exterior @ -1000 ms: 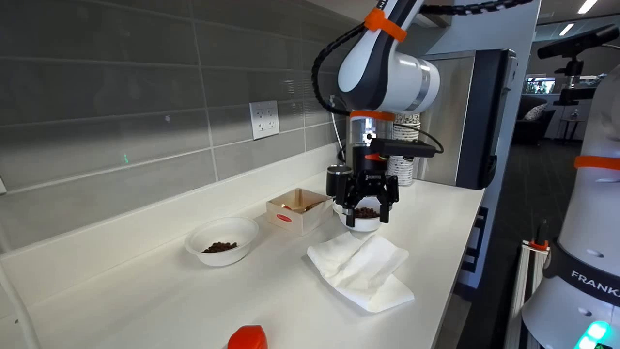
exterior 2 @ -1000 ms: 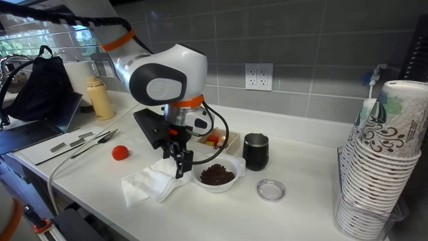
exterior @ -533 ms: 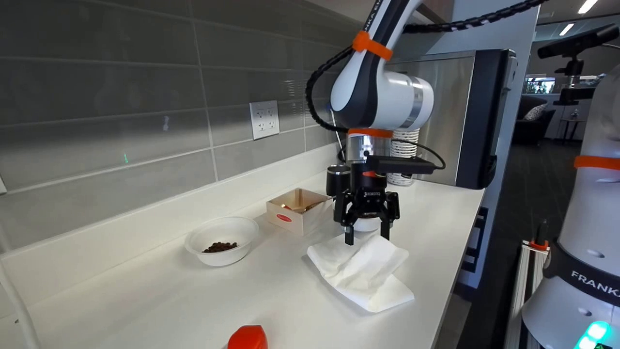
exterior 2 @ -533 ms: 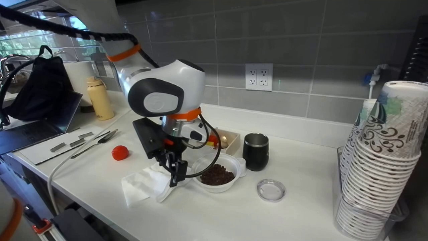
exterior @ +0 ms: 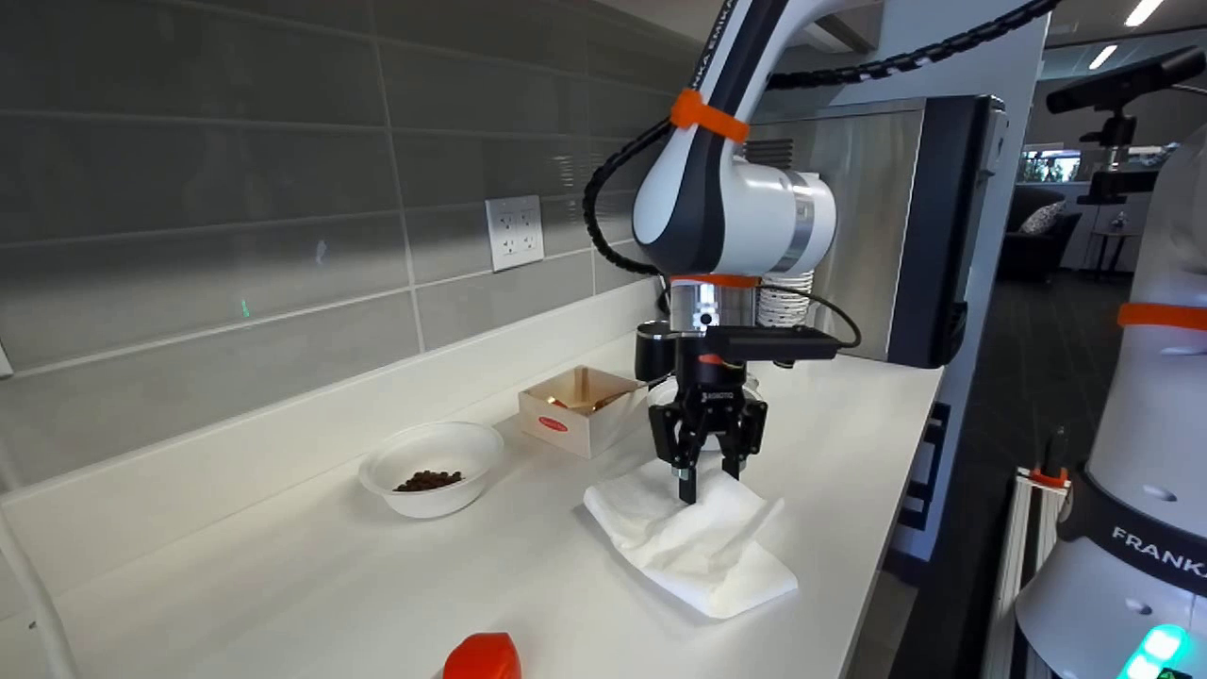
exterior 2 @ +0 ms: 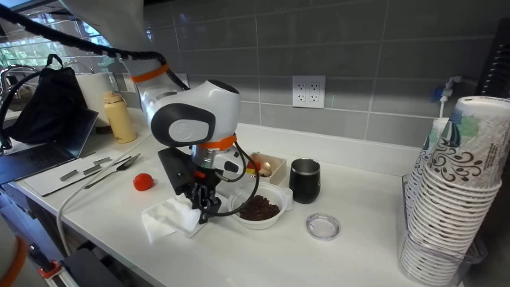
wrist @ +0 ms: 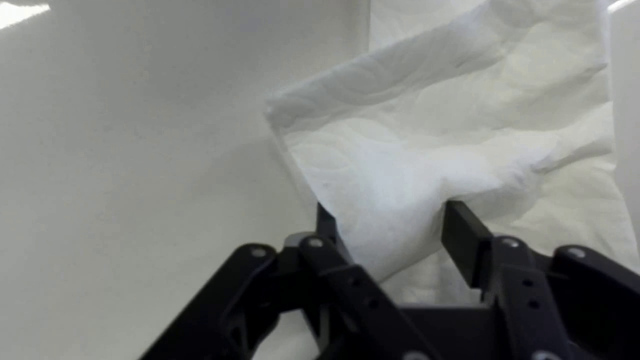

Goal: Flip the napkin over

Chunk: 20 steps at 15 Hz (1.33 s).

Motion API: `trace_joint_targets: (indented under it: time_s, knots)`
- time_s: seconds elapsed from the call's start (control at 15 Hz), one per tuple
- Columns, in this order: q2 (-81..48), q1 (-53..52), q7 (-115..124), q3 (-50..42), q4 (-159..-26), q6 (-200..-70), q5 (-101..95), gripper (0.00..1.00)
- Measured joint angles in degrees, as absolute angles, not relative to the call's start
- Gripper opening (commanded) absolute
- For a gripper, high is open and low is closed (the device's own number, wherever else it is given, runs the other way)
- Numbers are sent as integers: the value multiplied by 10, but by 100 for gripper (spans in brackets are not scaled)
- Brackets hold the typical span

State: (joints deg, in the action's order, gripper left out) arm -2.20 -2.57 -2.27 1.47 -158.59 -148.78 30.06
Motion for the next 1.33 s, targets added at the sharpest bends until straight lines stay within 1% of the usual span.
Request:
trace_joint_targets:
  time_s: [0.2, 0.27, 0.47, 0.67, 1.0, 1.33]
  knots:
    - [-16, -26, -4, 22, -1577, -1495, 269, 4]
    - [-11, -26, 17, 22, -1574, -1495, 238, 0]
    - [9, -26, 123, 25, -1570, -1470, 107, 0]
    - [49, -27, 238, 42, -1570, -1368, -4, 1]
    - [141, -66, 333, 119, -1570, -1159, -23, 1]
    - [201, -112, 436, 202, -1571, -1051, -28, 1]
